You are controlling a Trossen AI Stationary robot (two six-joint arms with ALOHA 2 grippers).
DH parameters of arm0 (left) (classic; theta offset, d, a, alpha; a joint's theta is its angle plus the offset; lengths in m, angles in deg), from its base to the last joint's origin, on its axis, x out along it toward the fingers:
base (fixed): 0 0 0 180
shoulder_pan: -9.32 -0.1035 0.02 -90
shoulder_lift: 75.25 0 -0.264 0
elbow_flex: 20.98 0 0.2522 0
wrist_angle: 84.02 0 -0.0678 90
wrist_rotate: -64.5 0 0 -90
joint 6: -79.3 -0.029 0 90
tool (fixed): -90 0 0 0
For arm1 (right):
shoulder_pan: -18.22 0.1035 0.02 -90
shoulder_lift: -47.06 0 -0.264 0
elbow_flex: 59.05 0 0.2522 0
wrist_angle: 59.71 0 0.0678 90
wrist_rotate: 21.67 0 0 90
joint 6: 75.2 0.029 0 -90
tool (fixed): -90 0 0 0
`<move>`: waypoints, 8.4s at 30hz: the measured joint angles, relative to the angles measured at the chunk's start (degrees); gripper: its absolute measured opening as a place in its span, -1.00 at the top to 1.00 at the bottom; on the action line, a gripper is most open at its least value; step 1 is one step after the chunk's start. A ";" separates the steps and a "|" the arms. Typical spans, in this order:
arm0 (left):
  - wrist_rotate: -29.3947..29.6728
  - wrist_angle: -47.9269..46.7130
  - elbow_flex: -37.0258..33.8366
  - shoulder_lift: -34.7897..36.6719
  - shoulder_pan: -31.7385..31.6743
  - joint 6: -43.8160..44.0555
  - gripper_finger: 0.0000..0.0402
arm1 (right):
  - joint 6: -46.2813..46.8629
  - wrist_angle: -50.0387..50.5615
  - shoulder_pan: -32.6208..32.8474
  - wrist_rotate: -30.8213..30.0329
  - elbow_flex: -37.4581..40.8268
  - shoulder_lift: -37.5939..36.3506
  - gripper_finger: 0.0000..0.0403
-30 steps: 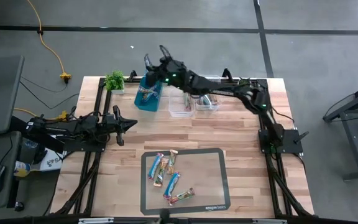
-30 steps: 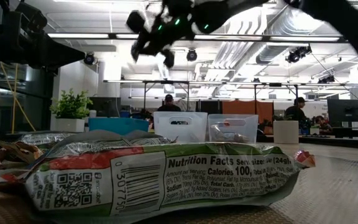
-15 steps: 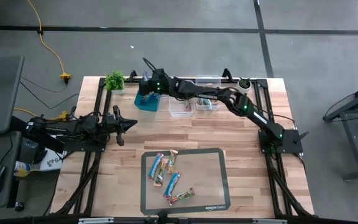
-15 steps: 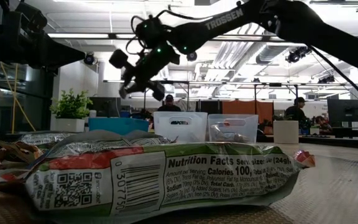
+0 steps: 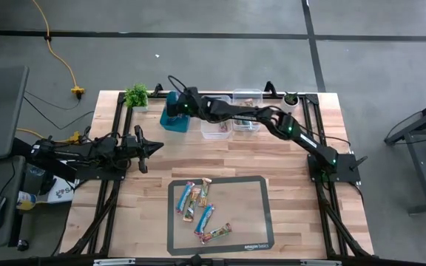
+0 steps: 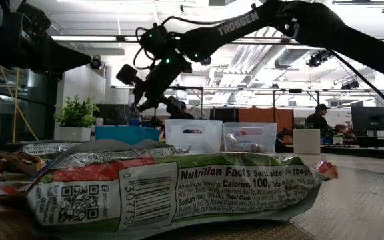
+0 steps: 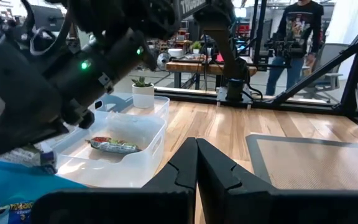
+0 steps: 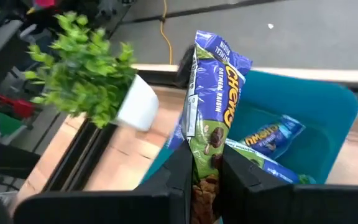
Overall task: Pick and place Granola Bars by type
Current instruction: Put the blue granola bar into the blue bin, then put the bottom right red granola bar into the left transparent bin
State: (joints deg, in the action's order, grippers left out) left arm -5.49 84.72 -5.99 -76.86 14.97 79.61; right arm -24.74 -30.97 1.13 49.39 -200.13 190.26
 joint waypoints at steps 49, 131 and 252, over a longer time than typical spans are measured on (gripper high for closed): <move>0.00 0.02 -0.01 -0.01 0.00 0.01 1.00 | -34.10 11.45 2.45 22.50 -0.55 -14.82 0.41; 0.00 0.00 0.00 0.00 0.00 0.00 1.00 | -27.26 2.54 47.45 21.63 47.85 -27.32 0.04; 0.00 0.00 0.01 0.01 0.00 0.00 1.00 | -48.20 0.06 28.10 -31.85 7.20 -21.99 0.63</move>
State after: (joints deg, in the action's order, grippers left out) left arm -5.49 84.72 -5.98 -76.85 14.97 79.62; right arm -72.94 -30.90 29.23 17.54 -192.94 168.27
